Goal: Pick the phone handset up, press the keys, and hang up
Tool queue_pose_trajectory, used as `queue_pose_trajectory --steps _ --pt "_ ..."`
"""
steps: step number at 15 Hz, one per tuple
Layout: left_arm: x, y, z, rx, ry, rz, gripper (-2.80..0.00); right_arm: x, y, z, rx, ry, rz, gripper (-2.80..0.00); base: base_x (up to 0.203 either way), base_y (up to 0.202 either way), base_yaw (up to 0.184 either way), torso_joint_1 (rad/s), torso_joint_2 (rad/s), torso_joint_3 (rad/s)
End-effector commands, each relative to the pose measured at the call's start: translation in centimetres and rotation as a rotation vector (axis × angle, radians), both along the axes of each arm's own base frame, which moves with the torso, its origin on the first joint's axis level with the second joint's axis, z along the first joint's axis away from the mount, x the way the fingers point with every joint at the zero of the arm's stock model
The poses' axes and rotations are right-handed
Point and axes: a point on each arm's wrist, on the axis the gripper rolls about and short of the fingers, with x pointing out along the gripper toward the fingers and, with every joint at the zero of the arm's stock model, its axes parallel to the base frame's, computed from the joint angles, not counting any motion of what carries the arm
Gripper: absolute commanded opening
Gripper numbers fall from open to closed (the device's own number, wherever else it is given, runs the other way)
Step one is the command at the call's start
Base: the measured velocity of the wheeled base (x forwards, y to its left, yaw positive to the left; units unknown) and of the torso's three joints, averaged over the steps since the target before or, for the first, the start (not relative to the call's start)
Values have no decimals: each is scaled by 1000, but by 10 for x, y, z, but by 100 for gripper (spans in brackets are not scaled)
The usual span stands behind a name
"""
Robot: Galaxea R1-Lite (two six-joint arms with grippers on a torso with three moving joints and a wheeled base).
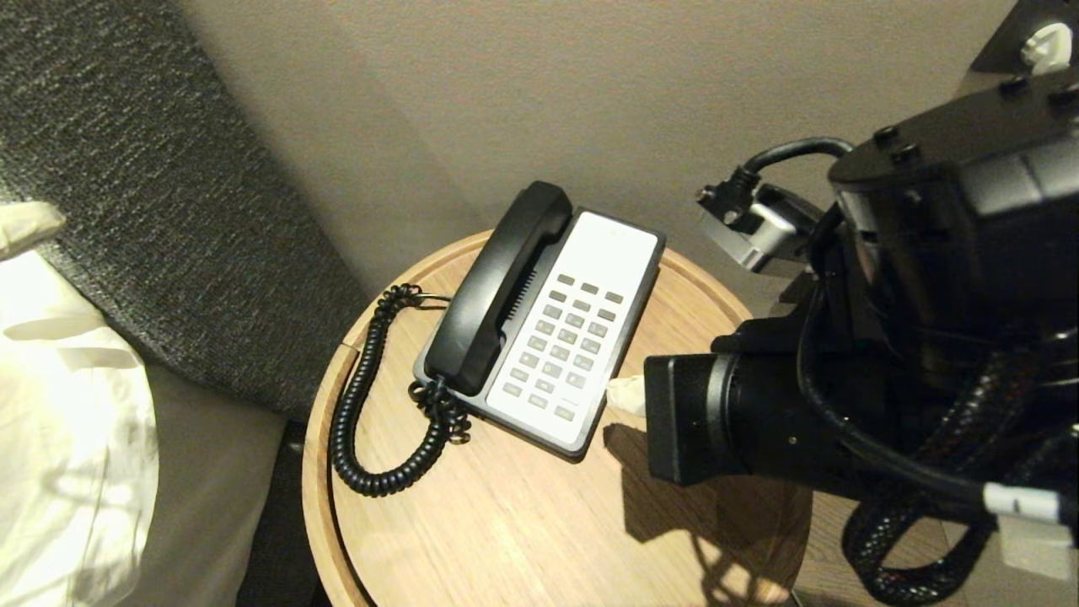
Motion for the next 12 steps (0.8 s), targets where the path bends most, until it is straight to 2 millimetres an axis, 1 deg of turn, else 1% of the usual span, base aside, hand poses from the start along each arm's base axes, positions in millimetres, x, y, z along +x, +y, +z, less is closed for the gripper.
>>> queue_pose_trajectory --steps 1,3,5,6,8,9,11,12 --pt "-21 15 -25 1 7 161 -280 -8 -16 13 47 -25 -5 -280 0 0 0 0 0 0" --pt "-42 25 -53 3 14 307 -280 -12 -24 19 64 -40 -18 -280 0 0 0 0 0 0" --pt "-62 29 -94 29 42 401 -280 -17 -34 20 74 -47 -23 -280 0 0 0 0 0 0" --pt "-71 29 -113 53 42 415 -280 -19 -37 20 76 -48 -23 -280 0 0 0 0 0 0" --pt "-87 28 -150 138 35 403 -280 -22 -43 22 87 -55 -25 -280 0 0 0 0 0 0" --pt "-91 27 -167 201 34 373 -280 -23 -44 23 93 -57 -25 -280 0 0 0 0 0 0" --pt "-90 26 -196 297 70 314 -280 -23 -46 24 96 -59 -26 -280 0 0 0 0 0 0" --pt "-92 26 -206 321 56 300 -280 -24 -48 24 99 -61 -26 -280 0 0 0 0 0 0"
